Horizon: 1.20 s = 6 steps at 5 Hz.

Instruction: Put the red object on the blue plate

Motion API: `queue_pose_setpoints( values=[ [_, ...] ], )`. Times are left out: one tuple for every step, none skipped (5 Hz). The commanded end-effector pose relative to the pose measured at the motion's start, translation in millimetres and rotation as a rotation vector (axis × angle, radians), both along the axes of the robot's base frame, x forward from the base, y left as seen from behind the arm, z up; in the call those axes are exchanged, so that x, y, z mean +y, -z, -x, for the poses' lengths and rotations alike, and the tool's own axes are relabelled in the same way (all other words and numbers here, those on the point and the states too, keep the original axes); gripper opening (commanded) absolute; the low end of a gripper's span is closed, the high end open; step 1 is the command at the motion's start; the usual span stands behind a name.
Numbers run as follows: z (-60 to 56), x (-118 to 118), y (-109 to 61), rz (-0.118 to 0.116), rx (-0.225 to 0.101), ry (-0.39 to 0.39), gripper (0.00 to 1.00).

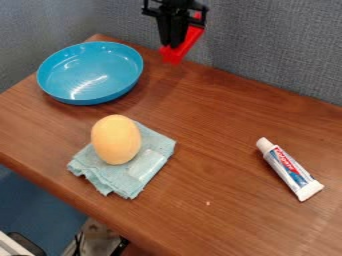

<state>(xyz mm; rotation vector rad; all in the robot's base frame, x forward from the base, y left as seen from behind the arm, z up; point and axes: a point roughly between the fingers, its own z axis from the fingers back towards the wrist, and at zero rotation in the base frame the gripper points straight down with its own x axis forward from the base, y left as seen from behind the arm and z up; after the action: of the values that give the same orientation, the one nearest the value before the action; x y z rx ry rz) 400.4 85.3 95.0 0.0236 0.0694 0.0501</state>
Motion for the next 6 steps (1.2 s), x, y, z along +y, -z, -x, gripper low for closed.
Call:
queue_pose_setpoints(
  values=[
    [-12.4, 18.2, -15.9, -0.048, -0.068, -0.018, 0.0],
    [-17.7, 22.3, -8.4, -0.06, -0.06, -0.019, 0.0],
    [-20.1, 23.9, -4.6, -0.064, -0.055, -0.02, 0.0],
    [-21.0, 25.0, -2.6, -0.066, -0.051, -0.02, 1.0],
    [-20.0, 25.3, -2.2, -0.064, -0.047, -0.017, 1.0],
    [-19.8, 28.3, 8.1, -0.075, -0.022, -0.023, 1.0]
  ],
)
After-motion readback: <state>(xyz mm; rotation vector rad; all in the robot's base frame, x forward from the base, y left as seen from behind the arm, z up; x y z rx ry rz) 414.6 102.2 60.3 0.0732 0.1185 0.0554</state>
